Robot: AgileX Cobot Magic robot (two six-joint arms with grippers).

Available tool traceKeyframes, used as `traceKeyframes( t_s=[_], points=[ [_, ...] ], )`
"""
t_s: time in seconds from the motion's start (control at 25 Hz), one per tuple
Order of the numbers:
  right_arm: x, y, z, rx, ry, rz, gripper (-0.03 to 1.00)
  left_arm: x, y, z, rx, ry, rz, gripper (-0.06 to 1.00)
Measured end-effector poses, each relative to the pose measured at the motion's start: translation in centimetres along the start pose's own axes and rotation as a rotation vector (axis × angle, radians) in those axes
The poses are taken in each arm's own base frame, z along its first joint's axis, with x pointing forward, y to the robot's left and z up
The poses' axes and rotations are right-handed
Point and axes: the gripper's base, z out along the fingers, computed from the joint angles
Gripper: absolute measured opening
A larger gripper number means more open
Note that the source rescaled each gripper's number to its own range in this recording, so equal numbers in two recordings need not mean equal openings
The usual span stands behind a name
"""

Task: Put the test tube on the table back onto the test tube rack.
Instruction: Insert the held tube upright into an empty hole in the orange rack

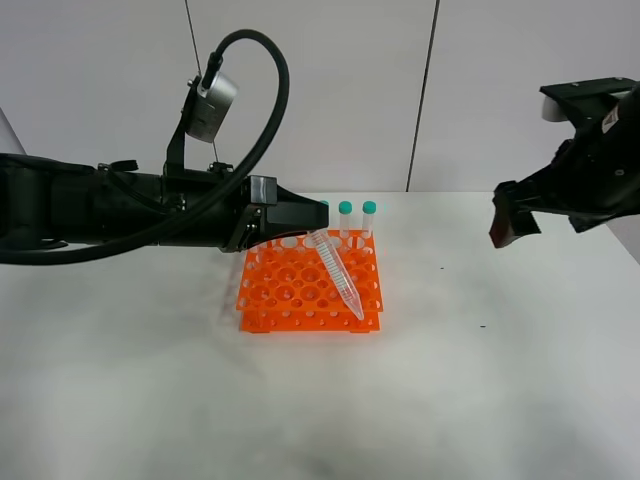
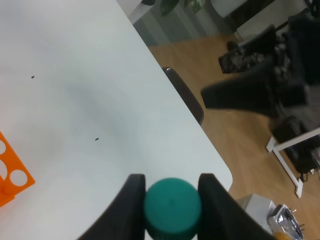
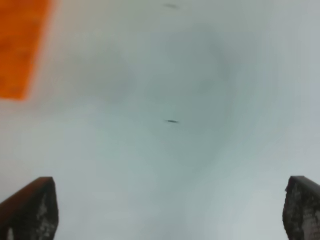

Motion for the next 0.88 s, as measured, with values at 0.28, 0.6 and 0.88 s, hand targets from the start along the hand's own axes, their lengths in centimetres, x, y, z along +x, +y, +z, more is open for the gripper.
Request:
traceKeyframes(
  t_s=[0.28, 0.6, 0.88],
  points=[
    [1.1, -6.0, 0.2, 0.070, 0.057, 0.192, 1.00, 0.0, 0.0, 0.0, 0.000, 0.000, 0.000, 0.00],
    [1.4, -4.1, 0.3, 0.015, 0.126, 0.105, 1.00, 0.0, 0.0, 0.0, 0.000, 0.000, -0.001, 0.00],
    [1.0, -2.6, 0.3, 0.000, 0.108, 0.050, 1.00, 0.0, 0.0, 0.0, 0.000, 0.000, -0.001, 0.00]
  ],
)
